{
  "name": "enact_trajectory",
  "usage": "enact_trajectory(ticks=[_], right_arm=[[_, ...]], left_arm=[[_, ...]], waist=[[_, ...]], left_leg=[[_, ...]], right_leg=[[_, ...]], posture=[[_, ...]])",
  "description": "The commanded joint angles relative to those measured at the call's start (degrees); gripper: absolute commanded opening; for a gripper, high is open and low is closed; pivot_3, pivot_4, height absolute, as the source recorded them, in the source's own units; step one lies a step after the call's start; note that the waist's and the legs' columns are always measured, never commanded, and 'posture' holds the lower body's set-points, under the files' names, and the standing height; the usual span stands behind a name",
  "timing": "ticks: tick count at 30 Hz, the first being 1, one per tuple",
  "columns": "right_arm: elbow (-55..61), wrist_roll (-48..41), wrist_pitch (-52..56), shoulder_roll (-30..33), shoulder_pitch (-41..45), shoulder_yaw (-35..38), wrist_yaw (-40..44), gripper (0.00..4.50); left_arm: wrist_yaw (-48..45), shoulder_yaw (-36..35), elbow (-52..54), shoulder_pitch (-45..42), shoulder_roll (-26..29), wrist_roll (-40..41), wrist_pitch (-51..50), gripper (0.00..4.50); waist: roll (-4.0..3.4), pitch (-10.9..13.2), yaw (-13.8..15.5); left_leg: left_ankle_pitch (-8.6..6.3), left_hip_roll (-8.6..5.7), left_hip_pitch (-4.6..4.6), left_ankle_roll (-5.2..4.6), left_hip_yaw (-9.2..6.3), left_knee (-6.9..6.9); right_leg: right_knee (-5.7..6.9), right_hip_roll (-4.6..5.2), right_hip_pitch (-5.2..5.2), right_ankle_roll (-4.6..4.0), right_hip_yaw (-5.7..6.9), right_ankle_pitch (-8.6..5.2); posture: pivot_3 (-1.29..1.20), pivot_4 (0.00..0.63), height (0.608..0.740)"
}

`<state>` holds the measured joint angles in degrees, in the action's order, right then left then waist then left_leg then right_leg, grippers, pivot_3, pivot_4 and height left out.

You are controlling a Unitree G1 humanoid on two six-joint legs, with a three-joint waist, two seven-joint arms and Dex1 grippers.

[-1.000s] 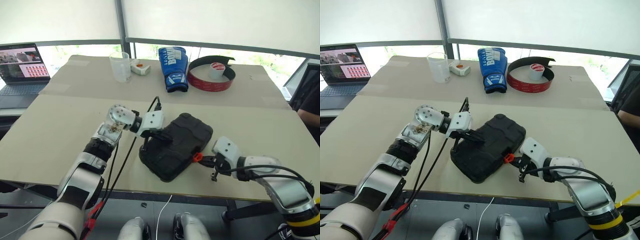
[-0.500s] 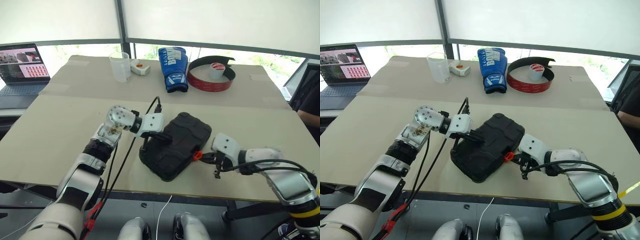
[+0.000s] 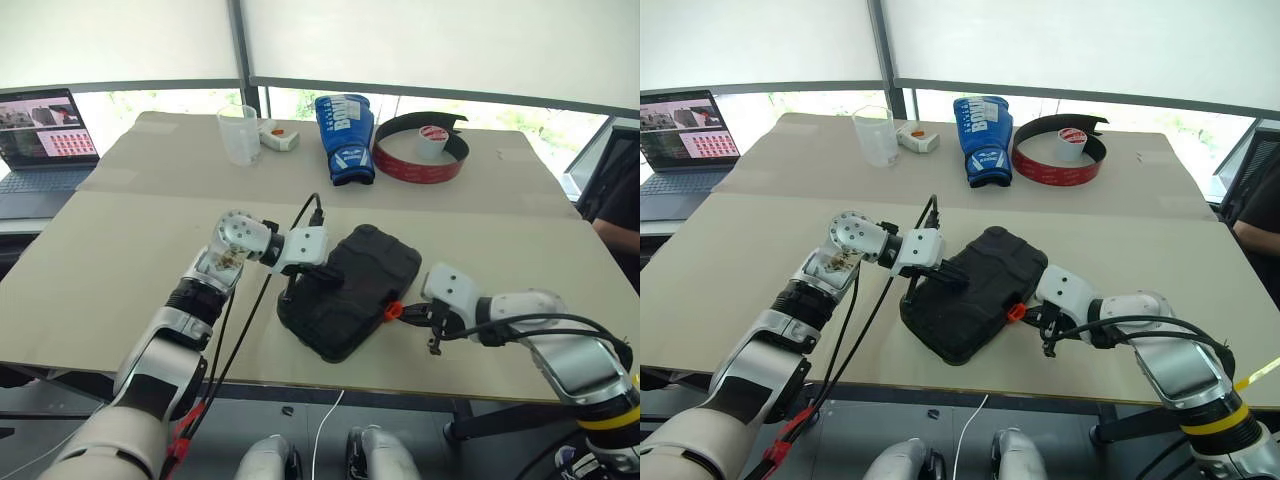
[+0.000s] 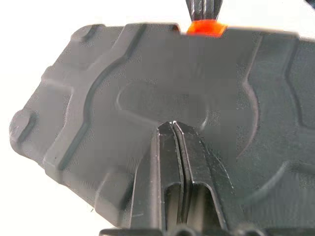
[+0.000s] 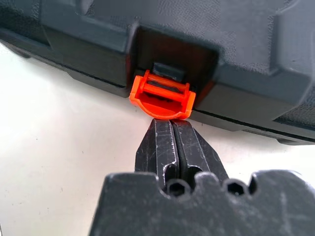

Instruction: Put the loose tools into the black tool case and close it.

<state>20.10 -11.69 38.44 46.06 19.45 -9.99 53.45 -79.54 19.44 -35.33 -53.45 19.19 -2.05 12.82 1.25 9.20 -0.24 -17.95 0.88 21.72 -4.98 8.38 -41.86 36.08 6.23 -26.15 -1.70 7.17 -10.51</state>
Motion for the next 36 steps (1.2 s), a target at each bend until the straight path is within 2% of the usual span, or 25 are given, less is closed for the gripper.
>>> enact_trajectory(ticks=[1, 10, 14, 16, 19, 22, 26, 27, 29, 30, 32, 36], right_arm=[[4.6, -1.5, -2.4, -1.7, 4.6, 1.9, -0.7, 0.00], [4.9, -1.6, -1.2, -2.0, 6.6, 1.9, -1.0, 0.00], [5.6, -3.9, -0.3, -0.6, 4.4, 5.4, -0.3, 0.00], [7.1, -8.8, 1.0, 0.8, 1.1, 10.9, 2.0, 0.59], [9.1, -15.7, 1.0, 3.8, -5.5, 19.2, 7.5, 1.52], [7.2, -18.2, -2.0, 7.6, -11.0, 25.9, 12.7, 2.54], [2.1, -21.9, -2.5, 12.7, -14.3, 32.8, 20.2, 3.86], [0.8, -22.8, -2.5, 14.0, -14.7, 34.1, 22.4, 4.28], [-1.2, -24.4, -2.4, 16.1, -14.9, 35.6, 25.3, 4.50], [-2.2, -24.9, -2.2, 16.7, -14.5, 35.9, 26.1, 4.50], [-4.3, -25.6, -2.3, 17.4, -13.1, 35.4, 26.5, 4.50], [-6.9, -25.2, -3.8, 16.7, -10.8, 33.2, 26.5, 4.50]], left_arm=[[-2.0, 5.6, -3.4, 3.0, -1.6, -3.6, 0.1, 0.08], [-2.1, 5.5, -3.7, 3.2, -1.6, -3.7, 0.5, 0.08], [-1.0, 4.0, -3.5, 3.2, -0.2, -3.4, 0.1, 0.08], [-1.6, 0.6, -1.4, 3.7, 1.8, 0.1, -5.2, 0.00], [-2.3, -5.0, 3.3, 5.2, 6.9, 5.4, -13.1, 0.75], [-3.7, -10.4, 9.2, 8.3, 14.9, 9.9, -19.6, 1.91], [-6.3, -17.4, 18.3, 12.2, 25.8, 16.9, -31.1, 3.27], [-6.7, -19.2, 20.6, 13.1, 28.4, 18.7, -34.2, 3.73], [-6.8, -22.4, 24.5, 15.1, 32.9, 21.7, -39.7, 4.38], [-6.8, -23.7, 25.8, 16.1, 34.6, 22.7, -41.6, 4.49], [-6.1, -26.7, 27.6, 18.9, 37.1, 24.6, -43.5, 4.49], [-3.3, -28.7, 30.9, 22.9, 37.3, 26.0, -44.2, 4.49]], waist=[[0.00, 0.0, -0.5], [-0.08, -0.1, -0.2], [-0.08, -0.1, 0.2], [-0.08, -0.1, 0.2], [-0.08, -0.1, -0.2], [-0.09, -0.1, -0.8], [-0.11, 0.0, -0.5], [-0.08, 0.1, -0.3], [-0.06, 0.1, 0.3], [-0.06, 0.1, 0.5], [-0.07, 0.1, 1.0], [-0.14, 0.2, 1.2]], left_leg=[[0.00, 0.03, -0.01, 0.00, 0.00, 0.00], [0.07, 0.09, -0.23, 0.14, 0.01, 0.19], [0.01, 0.04, -0.19, 0.03, 0.02, 0.17], [0.01, 0.04, -0.19, 0.03, 0.02, 0.17], [0.02, 0.08, -0.20, 0.04, 0.01, 0.19], [0.05, 0.12, -0.23, 0.11, 0.00, 0.24], [0.05, 0.11, -0.18, 0.12, 0.00, 0.28], [0.05, 0.11, -0.11, 0.11, -0.02, 0.26], [0.03, 0.10, 0.09, 0.09, -0.08, 0.22], [0.02, 0.09, 0.10, 0.07, -0.13, 0.19], [0.00, 0.07, 0.17, 0.03, -0.16, 0.17], [-0.02, -0.04, 0.19, 0.02, -0.18, 0.17]], right_leg=[[0.00, -0.02, 0.00, 0.00, 0.00, 0.00], [0.02, -0.06, 0.07, -0.05, -0.01, -0.03], [-0.03, 0.00, 0.09, -0.08, 0.01, -0.01], [-0.04, 0.00, 0.09, -0.10, 0.00, 0.00], [-0.02, -0.04, 0.07, -0.09, 0.00, -0.01], [-0.02, -0.10, 0.04, -0.06, -0.01, -0.03], [-0.02, -0.08, -0.03, -0.04, -0.02, -0.04], [-0.03, -0.07, -0.06, -0.04, -0.01, -0.04], [-0.07, -0.01, -0.15, -0.04, 0.06, -0.04], [-0.10, 0.01, -0.11, -0.04, 0.11, -0.04], [-0.17, 0.06, -0.12, -0.04, 0.12, -0.04], [-0.20, 0.20, -0.09, 0.08, 0.16, -0.12]], posture=[[0.00, 0.150, 0.727], [0.00, 0.150, 0.727], [0.00, 0.150, 0.727], [0.00, 0.150, 0.727], [0.00, 0.150, 0.727], [0.00, 0.150, 0.727], [0.00, 0.150, 0.727], [0.00, 0.150, 0.727], [0.00, 0.150, 0.727], [0.00, 0.150, 0.727], [0.00, 0.150, 0.727], [0.00, 0.150, 0.727]])
